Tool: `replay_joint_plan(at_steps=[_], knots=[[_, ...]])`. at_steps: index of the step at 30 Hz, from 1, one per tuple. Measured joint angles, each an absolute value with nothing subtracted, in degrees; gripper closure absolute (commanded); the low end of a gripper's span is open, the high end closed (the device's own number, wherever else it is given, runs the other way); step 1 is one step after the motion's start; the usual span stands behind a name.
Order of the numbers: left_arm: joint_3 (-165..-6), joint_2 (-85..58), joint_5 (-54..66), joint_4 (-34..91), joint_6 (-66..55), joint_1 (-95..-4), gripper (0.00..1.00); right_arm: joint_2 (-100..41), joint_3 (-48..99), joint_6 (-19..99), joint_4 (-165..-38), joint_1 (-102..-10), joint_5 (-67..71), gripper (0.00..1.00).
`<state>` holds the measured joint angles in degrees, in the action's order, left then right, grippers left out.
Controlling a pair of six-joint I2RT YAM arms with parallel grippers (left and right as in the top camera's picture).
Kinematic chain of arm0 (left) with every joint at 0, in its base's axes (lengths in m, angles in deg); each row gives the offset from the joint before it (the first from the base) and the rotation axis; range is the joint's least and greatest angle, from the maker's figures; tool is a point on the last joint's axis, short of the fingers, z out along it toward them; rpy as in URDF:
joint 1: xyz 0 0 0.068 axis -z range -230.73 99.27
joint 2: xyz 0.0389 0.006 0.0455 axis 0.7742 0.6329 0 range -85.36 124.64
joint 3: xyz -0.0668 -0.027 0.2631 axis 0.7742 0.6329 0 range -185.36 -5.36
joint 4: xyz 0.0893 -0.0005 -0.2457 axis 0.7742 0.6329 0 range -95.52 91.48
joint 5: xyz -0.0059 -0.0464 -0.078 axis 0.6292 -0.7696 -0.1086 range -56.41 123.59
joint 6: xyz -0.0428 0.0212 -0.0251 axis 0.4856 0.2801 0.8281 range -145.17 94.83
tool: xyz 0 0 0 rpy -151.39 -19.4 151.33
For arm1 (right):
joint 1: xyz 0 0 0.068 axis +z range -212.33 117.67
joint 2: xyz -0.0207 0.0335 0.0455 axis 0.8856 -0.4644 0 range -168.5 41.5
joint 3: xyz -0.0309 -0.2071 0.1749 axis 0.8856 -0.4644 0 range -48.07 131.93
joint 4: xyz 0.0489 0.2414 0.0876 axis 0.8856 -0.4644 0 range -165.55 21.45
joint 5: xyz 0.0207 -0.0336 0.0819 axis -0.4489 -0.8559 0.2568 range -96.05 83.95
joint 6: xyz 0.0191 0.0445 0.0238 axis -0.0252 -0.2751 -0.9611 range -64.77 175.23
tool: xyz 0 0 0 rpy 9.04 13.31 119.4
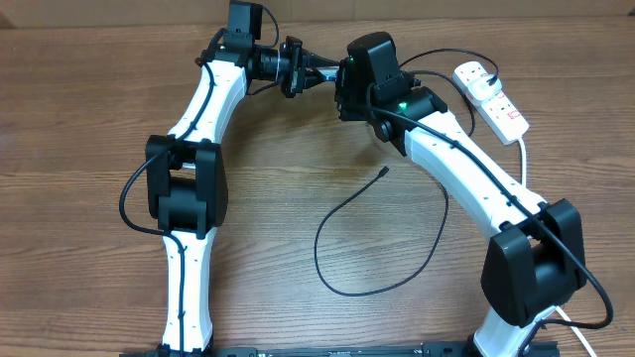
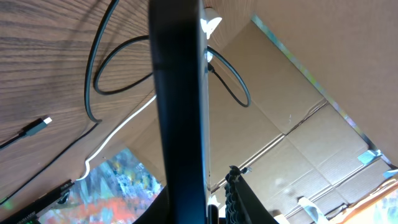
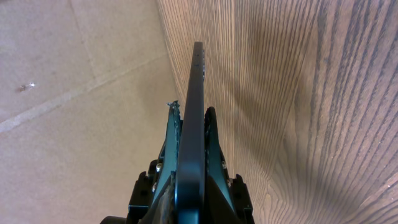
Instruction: Plug charger to phone and switch on socket
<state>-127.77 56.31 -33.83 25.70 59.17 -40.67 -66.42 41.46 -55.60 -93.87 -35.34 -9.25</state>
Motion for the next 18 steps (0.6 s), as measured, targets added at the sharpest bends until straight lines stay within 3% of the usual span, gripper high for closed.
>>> replay_joint_plan(at_steps=[18], knots=[[-127.77, 56.31, -33.85, 25.7, 59.19, -41.48, 0.83, -66.42, 41.46, -55.6, -93.8, -35.34, -9.34, 0.92]])
